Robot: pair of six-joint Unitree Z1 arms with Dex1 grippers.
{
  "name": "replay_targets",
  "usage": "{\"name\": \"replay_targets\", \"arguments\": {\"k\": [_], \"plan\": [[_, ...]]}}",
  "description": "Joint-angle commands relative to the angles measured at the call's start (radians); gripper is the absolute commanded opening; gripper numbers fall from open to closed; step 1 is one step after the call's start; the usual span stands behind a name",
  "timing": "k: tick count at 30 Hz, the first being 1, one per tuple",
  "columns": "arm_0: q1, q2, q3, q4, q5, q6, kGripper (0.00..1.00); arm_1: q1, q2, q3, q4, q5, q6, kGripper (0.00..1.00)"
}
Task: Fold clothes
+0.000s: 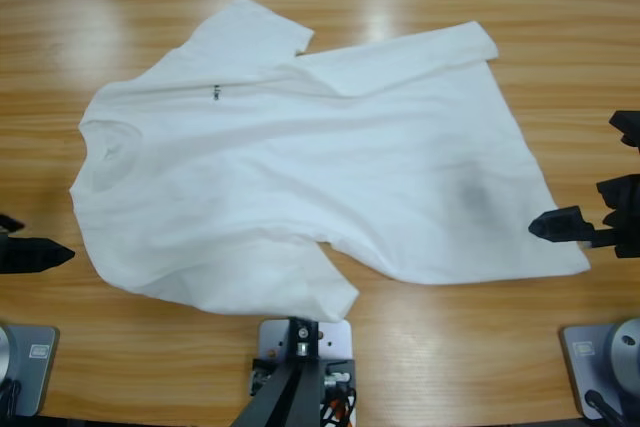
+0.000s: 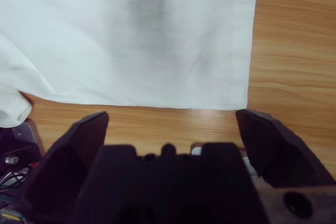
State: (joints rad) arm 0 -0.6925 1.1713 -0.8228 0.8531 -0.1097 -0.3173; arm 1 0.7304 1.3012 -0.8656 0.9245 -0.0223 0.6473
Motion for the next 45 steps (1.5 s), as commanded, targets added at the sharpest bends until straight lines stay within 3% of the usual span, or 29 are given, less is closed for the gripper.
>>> {"name": "replay_targets", "arguments": {"k": [1,7,14,23,28,32,34,36,39,45], "plan": [[-0.138,0.232,-0.144,0.03,-0.024,0.496,1.0,-0.011,0.027,0.042,-0.02,0.02,0.011,1.0],[-0.279,0.375,-0.184,0.007,-0.056,0.567,0.99,-0.011,-0.001,0.069,-0.052,0.034,0.028,1.0],[-0.289,0.559,-0.202,-0.044,-0.062,0.566,0.895,-0.011,0.008,0.071,-0.057,0.035,0.031,1.0],[-0.289,0.648,-0.199,-0.121,-0.091,0.566,0.815,-0.011,0.01,0.073,-0.06,0.044,0.031,1.0],[-0.302,0.654,-0.193,-0.121,-0.13,0.567,0.656,-0.011,0.023,0.073,-0.064,0.044,0.03,1.0],[-0.329,0.654,-0.185,-0.12,-0.146,0.567,0.595,-0.011,0.03,0.073,-0.067,0.044,0.031,1.0],[-0.338,0.669,-0.18,-0.119,-0.157,0.552,0.399,-0.011,0.032,0.073,-0.069,0.044,0.03,1.0],[-0.34,0.674,-0.181,-0.119,-0.159,0.546,0.359,-0.011,0.036,0.073,-0.07,0.044,0.03,1.0],[-0.34,0.673,-0.181,-0.12,-0.157,0.541,0.018,-0.011,0.038,0.073,-0.072,0.045,0.031,0.996],[-0.322,0.615,-0.161,-0.143,-0.163,0.525,0.0,-0.011,-0.002,0.085,-0.102,0.053,0.03,1.0]]}}
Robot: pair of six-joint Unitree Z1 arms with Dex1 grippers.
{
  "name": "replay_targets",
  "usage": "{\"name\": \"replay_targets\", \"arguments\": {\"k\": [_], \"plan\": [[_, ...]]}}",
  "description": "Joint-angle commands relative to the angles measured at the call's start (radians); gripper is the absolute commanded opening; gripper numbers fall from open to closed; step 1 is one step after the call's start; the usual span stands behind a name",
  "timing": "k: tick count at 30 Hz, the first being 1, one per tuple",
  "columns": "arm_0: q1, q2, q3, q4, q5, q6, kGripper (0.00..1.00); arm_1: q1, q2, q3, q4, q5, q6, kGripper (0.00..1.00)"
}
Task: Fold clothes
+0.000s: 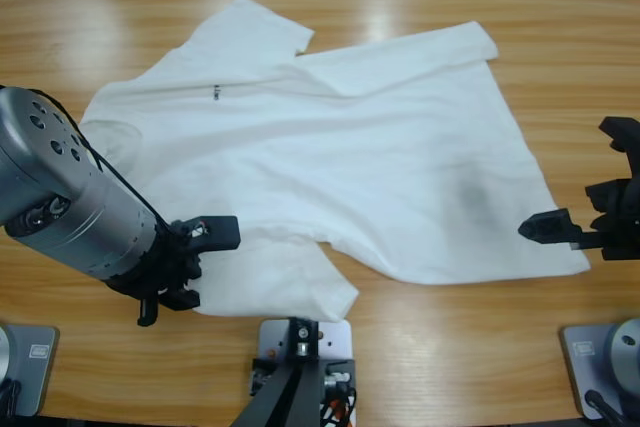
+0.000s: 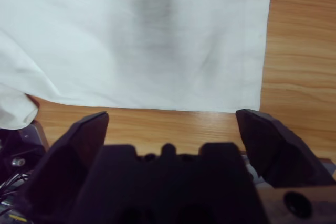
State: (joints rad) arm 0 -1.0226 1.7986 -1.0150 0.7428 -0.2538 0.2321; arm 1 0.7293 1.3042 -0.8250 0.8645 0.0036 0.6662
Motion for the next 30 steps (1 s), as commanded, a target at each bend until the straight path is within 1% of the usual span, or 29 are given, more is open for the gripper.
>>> {"name": "replay_targets", "arguments": {"k": [1,2,4,6,9,12,14,16,19,22,24,25,27,29,30], "plan": [[0.012,-0.03,0.036,-0.032,-0.019,-0.035,0.0,-0.01,-0.03,0.045,-0.05,0.028,0.015,1.0],[0.012,-0.05,0.041,-0.026,-0.019,-0.049,0.0,-0.01,-0.052,0.045,-0.056,0.033,0.033,1.0],[0.012,-0.078,0.038,0.034,-0.018,-0.07,0.0,-0.01,-0.061,0.046,-0.044,0.036,0.091,1.0],[-0.004,-0.115,0.011,0.089,-0.018,-0.096,0.0,-0.01,-0.061,0.048,-0.018,0.036,0.131,1.0],[-0.013,-0.145,-0.085,0.25,-0.015,-0.132,0.0,-0.01,-0.078,0.053,-0.012,0.044,0.15,1.0],[-0.009,-0.163,-0.182,0.413,0.019,-0.165,0.0,-0.01,-0.083,0.055,-0.013,0.054,0.15,0.991],[0.013,-0.157,-0.197,0.517,0.018,-0.191,0.0,-0.01,-0.084,0.054,-0.013,0.074,0.15,0.991],[0.021,-0.148,-0.189,0.599,-0.024,-0.203,0.0,-0.01,-0.084,0.055,-0.013,0.092,0.155,0.991],[-0.002,-0.171,-0.202,0.627,-0.075,-0.235,0.0,-0.01,-0.091,0.059,-0.012,0.107,0.164,0.992],[-0.01,-0.155,-0.242,0.68,-0.06,-0.265,0.0,-0.01,-0.096,0.061,-0.012,0.123,0.164,0.991],[-0.01,-0.132,-0.255,0.696,-0.04,-0.279,0.0,-0.01,-0.094,0.058,-0.005,0.13,0.19,0.998],[-0.01,-0.11,-0.255,0.696,-0.034,-0.284,0.0,-0.01,-0.095,0.059,0.006,0.127,0.232,1.0],[-0.01,-0.068,-0.255,0.697,-0.03,-0.284,0.0,-0.009,-0.101,0.077,0.013,0.114,0.368,1.0],[-0.01,-0.015,-0.262,0.706,-0.03,-0.284,0.0,-0.002,-0.102,0.091,0.016,0.083,0.482,1.0],[-0.01,0.003,-0.274,0.724,-0.03,-0.284,0.0,-0.002,-0.107,0.092,0.021,0.058,0.512,1.0]]}}
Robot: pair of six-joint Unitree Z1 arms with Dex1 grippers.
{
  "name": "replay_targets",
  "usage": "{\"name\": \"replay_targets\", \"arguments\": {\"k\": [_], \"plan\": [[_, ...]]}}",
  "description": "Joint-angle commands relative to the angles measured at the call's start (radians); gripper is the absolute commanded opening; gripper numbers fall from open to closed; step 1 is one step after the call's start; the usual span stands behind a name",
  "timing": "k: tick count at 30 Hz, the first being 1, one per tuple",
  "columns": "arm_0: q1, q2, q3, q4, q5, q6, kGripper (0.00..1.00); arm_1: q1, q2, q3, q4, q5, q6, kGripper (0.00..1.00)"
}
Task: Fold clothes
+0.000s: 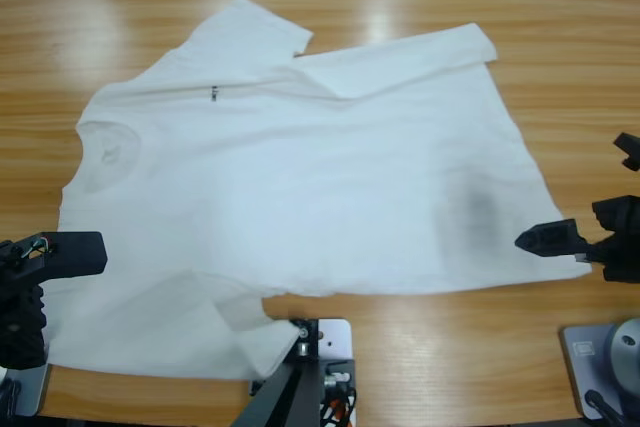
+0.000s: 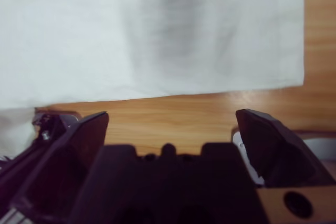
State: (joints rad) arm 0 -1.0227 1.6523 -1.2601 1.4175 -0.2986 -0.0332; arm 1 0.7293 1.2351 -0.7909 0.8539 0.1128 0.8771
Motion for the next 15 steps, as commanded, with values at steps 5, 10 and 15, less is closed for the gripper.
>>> {"name": "replay_targets", "arguments": {"k": [5,10,15], "plan": [[-0.01,0.108,-0.068,0.098,0.013,-0.043,0.35,-0.002,-0.115,0.09,0.024,-0.079,0.345,1.0],[-0.008,0.115,-0.043,0.188,-0.03,-0.059,0.595,-0.002,-0.108,0.099,0.007,-0.077,0.321,1.0],[-0.008,0.039,-0.036,-0.039,-0.038,-0.075,0.588,-0.002,-0.09,0.099,0.001,-0.074,0.28,0.996]]}}
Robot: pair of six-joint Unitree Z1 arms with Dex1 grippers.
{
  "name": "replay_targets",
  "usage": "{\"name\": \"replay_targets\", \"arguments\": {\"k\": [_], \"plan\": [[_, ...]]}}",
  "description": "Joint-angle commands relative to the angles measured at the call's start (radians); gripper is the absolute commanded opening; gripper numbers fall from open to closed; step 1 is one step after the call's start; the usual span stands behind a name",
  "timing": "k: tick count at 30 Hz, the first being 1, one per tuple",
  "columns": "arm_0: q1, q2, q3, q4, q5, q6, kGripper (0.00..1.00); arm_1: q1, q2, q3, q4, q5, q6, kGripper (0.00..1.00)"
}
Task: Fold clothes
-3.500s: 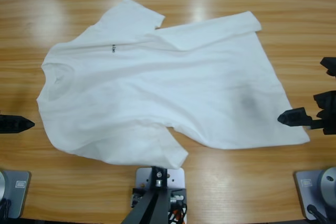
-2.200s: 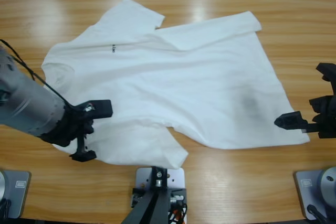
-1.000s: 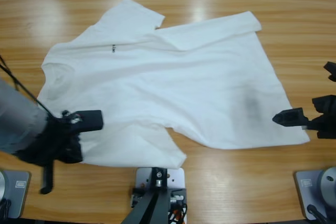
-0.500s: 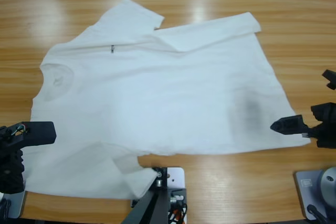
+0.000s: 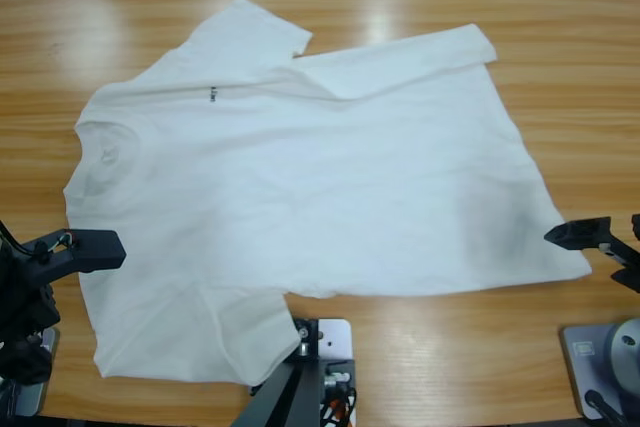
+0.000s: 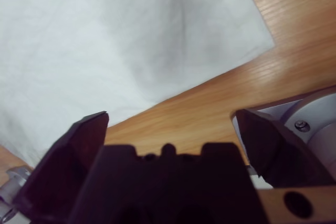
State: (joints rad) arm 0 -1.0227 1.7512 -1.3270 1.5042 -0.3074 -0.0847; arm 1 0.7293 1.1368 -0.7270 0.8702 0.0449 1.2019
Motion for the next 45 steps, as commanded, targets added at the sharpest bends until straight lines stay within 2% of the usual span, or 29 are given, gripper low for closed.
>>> {"name": "replay_targets", "arguments": {"k": [1,6,8,11,24,28,33,34,36,37,42,45], "plan": [[-0.008,-0.076,0.071,-0.231,-0.034,-0.046,0.584,-0.002,0.008,0.035,-0.016,-0.006,-0.053,0.996],[-0.009,-0.083,0.346,-0.695,-0.054,-0.104,0.563,0.018,0.011,0.035,-0.017,-0.006,-0.086,0.985],[-0.009,-0.071,0.43,-0.819,-0.047,-0.102,0.563,0.019,0.015,0.03,-0.011,-0.001,-0.123,0.977],[-0.005,-0.058,0.49,-0.919,-0.036,-0.088,0.568,0.019,0.009,0.026,0.018,0.01,-0.16,0.973],[0.02,0.032,0.485,-0.969,-0.025,-0.07,0.568,0.019,0.014,0.029,0.009,0.013,-0.165,0.941],[0.023,0.011,0.48,-0.958,0.04,-0.073,0.568,0.019,0.015,0.029,0.009,0.016,-0.166,0.941],[0.028,0.033,0.476,-0.957,0.013,-0.075,0.562,0.019,0.017,0.03,0.009,0.017,-0.166,0.941],[0.028,0.04,0.476,-0.958,-0.014,-0.073,0.544,0.019,0.017,0.031,0.009,0.018,-0.166,0.941],[0.028,0.059,0.474,-0.958,-0.07,-0.066,0.388,0.019,0.02,0.031,0.007,0.017,-0.166,0.944],[0.028,0.068,0.475,-0.958,-0.084,-0.065,0.365,0.019,0.022,0.031,0.005,0.016,-0.166,0.945],[0.027,0.088,0.494,-0.967,-0.104,-0.063,0.375,0.019,0.022,0.032,0.004,0.015,-0.165,0.941],[0.028,0.036,0.491,-0.955,-0.101,-0.066,0.358,0.019,0.022,0.033,0.002,0.01,-0.165,0.941]]}}
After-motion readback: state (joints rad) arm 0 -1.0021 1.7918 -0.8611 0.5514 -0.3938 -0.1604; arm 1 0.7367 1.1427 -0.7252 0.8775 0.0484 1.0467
